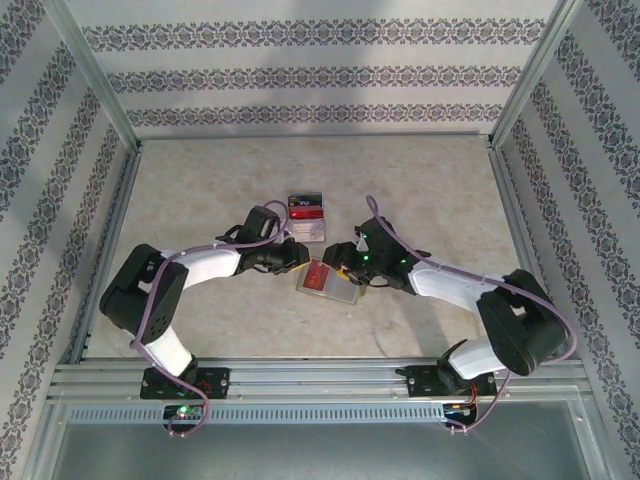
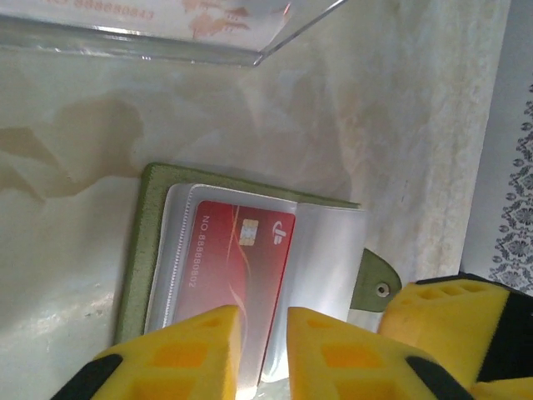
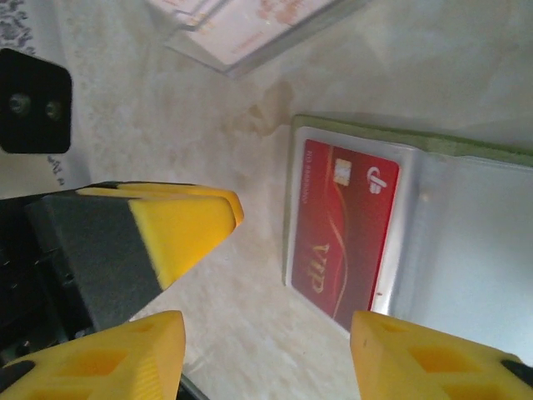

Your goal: Take the credit cards out of the card holder

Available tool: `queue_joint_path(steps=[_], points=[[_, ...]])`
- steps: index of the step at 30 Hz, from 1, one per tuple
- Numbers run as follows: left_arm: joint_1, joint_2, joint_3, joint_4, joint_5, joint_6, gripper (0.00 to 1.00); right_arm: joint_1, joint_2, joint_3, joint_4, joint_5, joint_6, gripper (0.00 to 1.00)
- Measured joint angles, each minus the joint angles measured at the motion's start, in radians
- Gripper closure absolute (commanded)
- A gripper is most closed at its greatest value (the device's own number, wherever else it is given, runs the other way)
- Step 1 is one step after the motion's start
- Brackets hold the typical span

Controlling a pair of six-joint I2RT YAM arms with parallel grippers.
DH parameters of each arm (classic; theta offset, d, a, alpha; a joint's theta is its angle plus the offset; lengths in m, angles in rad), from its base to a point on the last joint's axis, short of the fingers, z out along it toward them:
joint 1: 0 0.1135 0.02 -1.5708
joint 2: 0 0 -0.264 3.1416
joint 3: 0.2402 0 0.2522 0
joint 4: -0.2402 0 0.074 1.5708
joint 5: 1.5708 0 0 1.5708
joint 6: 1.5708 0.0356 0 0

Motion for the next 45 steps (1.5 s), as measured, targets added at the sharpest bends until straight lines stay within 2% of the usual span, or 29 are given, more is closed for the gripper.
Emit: queue_joint_path(steps=[5, 13, 45], points=[[0.0, 0.054, 0.02, 0.019, 0.027, 0.002, 0.8, 0.007, 0.067, 0.0, 0.045, 0.003, 0.026, 0.47], [0.0, 0.094, 0.035, 0.028, 0.027, 0.016, 0.83, 0.007, 0.074, -0.003, 0.085, 0.016, 0.028, 0.47], [0.007, 0.131, 0.032, 0.019, -0.001, 0.073, 0.88, 0.05, 0.133, -0.043, 0.127, 0.028, 0.051, 0.51]])
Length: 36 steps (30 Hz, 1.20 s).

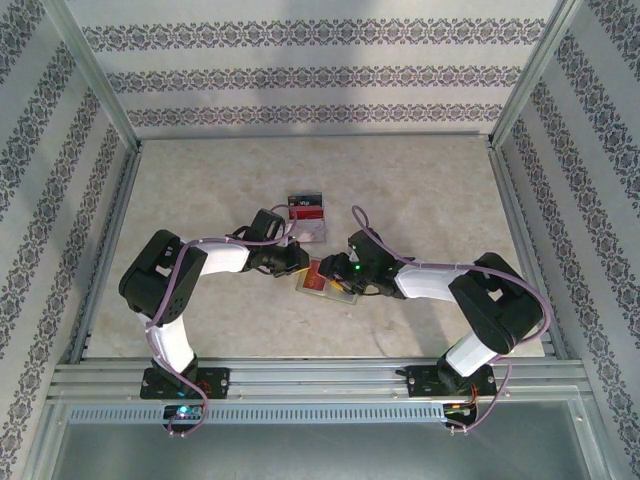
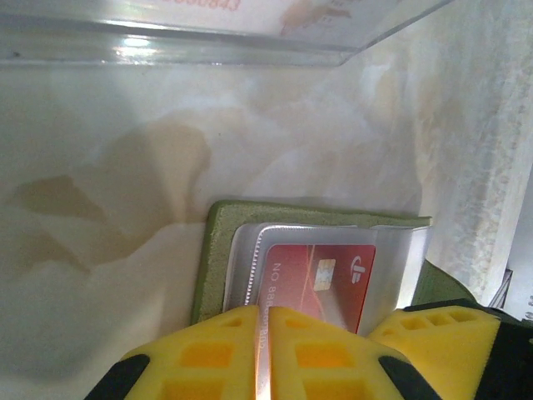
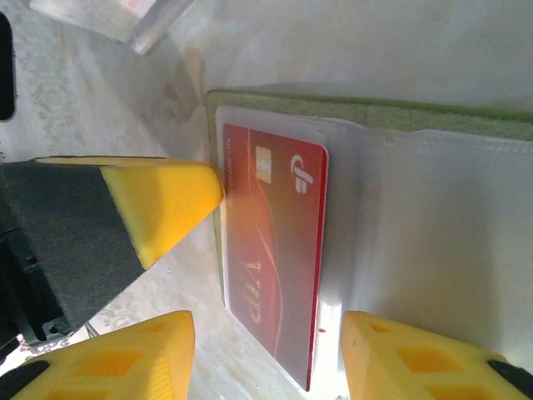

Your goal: Take the credit cards out of the card holder

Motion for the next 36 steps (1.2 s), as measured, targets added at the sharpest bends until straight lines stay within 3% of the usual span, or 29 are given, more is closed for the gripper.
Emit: queue_joint_path(steps=[36], points=[[0.006, 0.003, 0.0, 0.001, -0.006, 0.008, 0.88, 0.022, 0.051, -0.037, 0.156, 0.025, 0.031, 0.59]])
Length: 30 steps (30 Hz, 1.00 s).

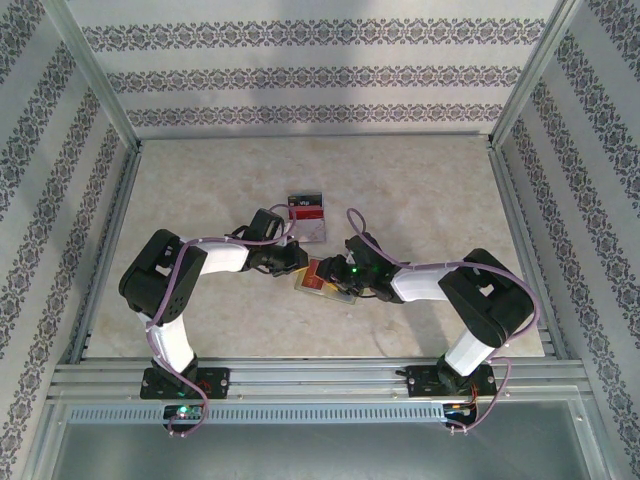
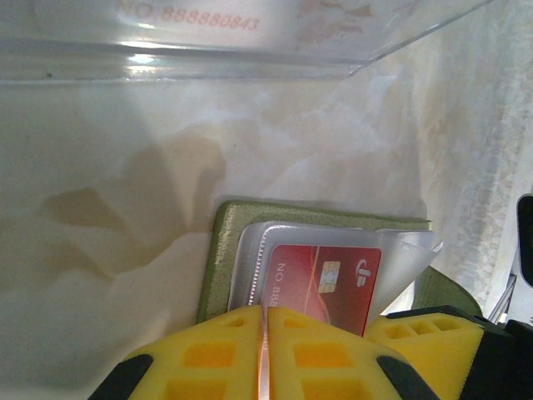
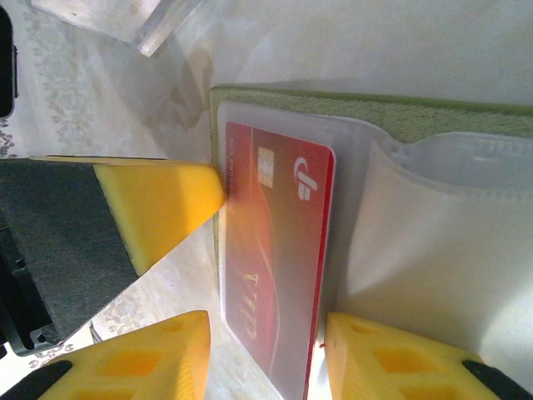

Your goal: Take the credit cards out of the card holder

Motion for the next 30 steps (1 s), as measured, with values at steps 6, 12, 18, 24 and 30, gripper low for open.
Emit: queue_joint_path(steps=[6, 12, 18, 24, 30], points=[[0.0, 0.0, 0.0, 0.0, 0.0, 0.006, 0.88, 0.0, 0.0, -0.016, 0.033, 0.0, 0.02, 0.62], [0.0, 0.0, 0.0, 0.0, 0.0, 0.006, 0.88, 0.0, 0.0, -0.03, 0.061, 0.0, 0.024, 0.62], [0.0, 0.0, 0.0, 0.0, 0.0, 0.006, 0.88, 0.0, -0.001, -0.032, 0.066, 0.0, 0.025, 0.62], [0.0, 0.0, 0.0, 0.0, 0.0, 0.006, 0.88, 0.0, -0.004, -0.034, 0.069, 0.001, 0.039, 0.62], [0.0, 0.0, 0.0, 0.0, 0.0, 0.006, 0.88, 0.0, -0.009, -0.036, 0.071, 0.001, 0.04, 0.62]])
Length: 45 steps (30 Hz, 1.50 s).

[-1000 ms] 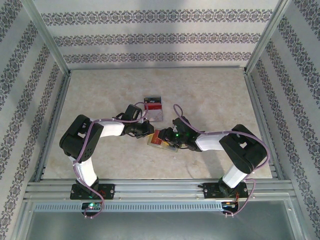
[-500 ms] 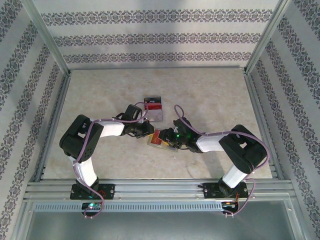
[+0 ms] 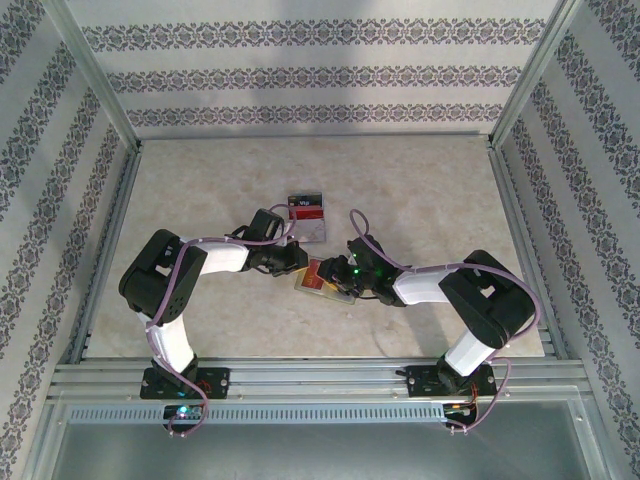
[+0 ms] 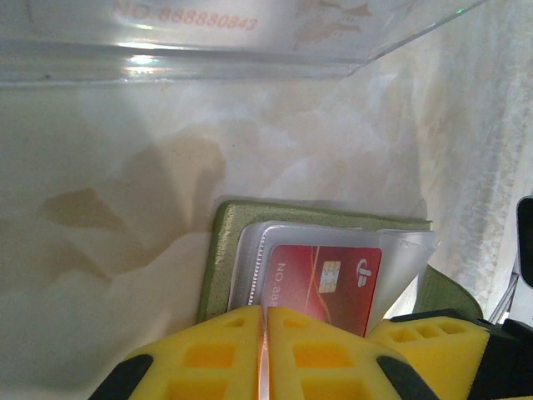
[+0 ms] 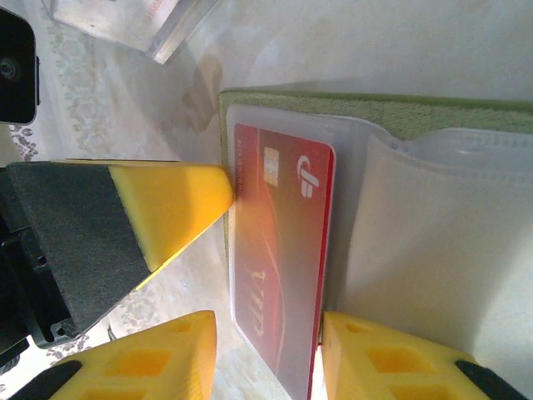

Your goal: Take the credit cards out of the card holder

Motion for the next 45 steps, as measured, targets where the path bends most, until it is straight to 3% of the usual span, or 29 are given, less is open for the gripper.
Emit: queue_joint_path(steps=[24, 45], points=[[0.0, 0.0, 0.0, 0.0, 0.0, 0.0, 0.88, 0.0, -0.017, -0.013, 0.021, 0.001, 0.004, 0.63], [0.001, 0.001, 0.0, 0.0, -0.005, 0.001, 0.88, 0.006, 0.055, -0.019, 0.132, -0.011, 0.015, 0.67]])
